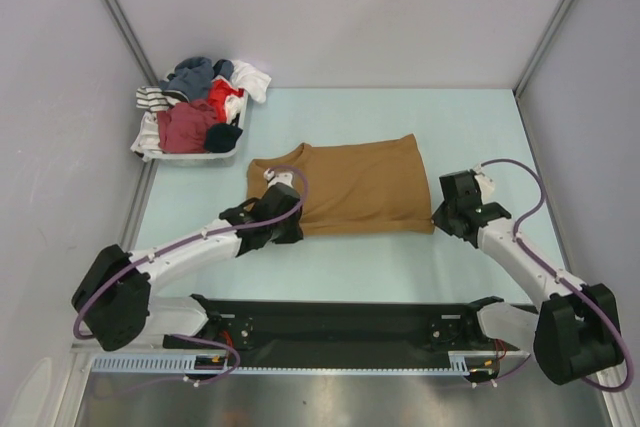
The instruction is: Fold and stack the tank tops
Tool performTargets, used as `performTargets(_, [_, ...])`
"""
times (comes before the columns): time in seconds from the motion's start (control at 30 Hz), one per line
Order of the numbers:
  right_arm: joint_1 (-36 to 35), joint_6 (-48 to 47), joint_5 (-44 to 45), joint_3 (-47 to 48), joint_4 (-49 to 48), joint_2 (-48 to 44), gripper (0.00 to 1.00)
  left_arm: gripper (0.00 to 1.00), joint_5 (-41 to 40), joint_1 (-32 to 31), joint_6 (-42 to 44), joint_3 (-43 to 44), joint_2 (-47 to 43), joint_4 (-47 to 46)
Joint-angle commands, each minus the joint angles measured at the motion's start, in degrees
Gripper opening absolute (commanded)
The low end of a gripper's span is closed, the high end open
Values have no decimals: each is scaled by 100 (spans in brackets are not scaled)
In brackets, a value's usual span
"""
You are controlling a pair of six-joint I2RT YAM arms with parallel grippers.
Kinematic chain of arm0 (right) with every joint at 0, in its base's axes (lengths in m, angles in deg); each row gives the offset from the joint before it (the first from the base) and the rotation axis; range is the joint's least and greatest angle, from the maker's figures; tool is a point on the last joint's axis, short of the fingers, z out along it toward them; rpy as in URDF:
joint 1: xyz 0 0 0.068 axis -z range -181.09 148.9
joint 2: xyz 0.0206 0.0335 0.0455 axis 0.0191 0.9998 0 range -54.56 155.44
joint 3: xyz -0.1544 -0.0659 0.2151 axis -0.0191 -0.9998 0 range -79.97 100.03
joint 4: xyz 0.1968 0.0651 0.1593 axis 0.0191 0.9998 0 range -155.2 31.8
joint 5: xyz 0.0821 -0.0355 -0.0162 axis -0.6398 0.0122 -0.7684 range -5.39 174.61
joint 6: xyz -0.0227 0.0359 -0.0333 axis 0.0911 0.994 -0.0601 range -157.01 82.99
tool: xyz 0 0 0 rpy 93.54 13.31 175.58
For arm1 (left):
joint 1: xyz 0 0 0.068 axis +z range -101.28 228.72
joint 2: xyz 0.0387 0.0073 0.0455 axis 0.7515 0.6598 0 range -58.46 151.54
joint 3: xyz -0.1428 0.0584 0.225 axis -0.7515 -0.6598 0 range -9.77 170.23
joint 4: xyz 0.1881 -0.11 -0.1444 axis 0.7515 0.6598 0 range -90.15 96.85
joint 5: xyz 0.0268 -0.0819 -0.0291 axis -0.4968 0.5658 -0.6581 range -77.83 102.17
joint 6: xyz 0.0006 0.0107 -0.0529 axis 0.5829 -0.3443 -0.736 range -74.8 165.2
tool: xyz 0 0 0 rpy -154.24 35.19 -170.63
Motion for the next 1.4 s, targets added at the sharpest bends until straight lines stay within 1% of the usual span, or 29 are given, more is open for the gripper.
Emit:
performTargets(0.0, [95, -332, 126, 449, -308, 346, 0, 2, 75, 267, 493, 369, 155, 206])
performTargets(0.1, [201, -464, 170, 721, -370, 661, 1, 2, 163, 382, 652, 729, 428, 249])
performTargets(0.23, [324, -578, 187, 1003, -457, 1058, 1, 2, 180, 514, 748, 976, 849, 241])
performTargets(0.43, [403, -658, 170, 1311, -554, 1629, 1, 2, 444, 725, 775, 1125, 1263, 21])
performTargets(0.7, [517, -711, 100, 1583, -738, 2069, 0, 2, 436, 909, 775, 1407, 1544, -32])
performTargets(1.07, [544, -719, -24, 2084, -818, 2746, 2, 2, 558, 1208, 819, 1548, 1940, -181])
performTargets(1.1, [553, -728, -23, 2111, -835, 2816, 3, 4, 576, 1217, 828, 1600, 2019, -199])
performTargets(1.13, [553, -728, -23, 2137, -853, 2843, 6, 6, 585, 1226, 854, 1635, 2054, -207])
performTargets(1.17, [561, -745, -58, 2172, -923, 2878, 9, 9, 550, 1226, 871, 1670, 2081, -216])
performTargets(1.2, [579, -789, -93, 2198, -958, 2913, 13, 15, 506, 1226, 889, 1732, 2098, -208])
performTargets(1.23, [579, -842, -137, 2233, -985, 2974, 21, 19, 454, 1226, 907, 1750, 2090, -225])
performTargets(1.27, [596, -860, -164, 2260, -976, 2992, 22, 23, 305, 1226, 907, 1759, 2072, -225])
performTargets(1.3, [640, -860, -173, 2304, -976, 3010, 22, 29, 260, 1226, 907, 1802, 2029, -234])
performTargets(1.37, [684, -851, -225, 2304, -1037, 2984, 26, 39, 225, 1226, 942, 1829, 1993, -260])
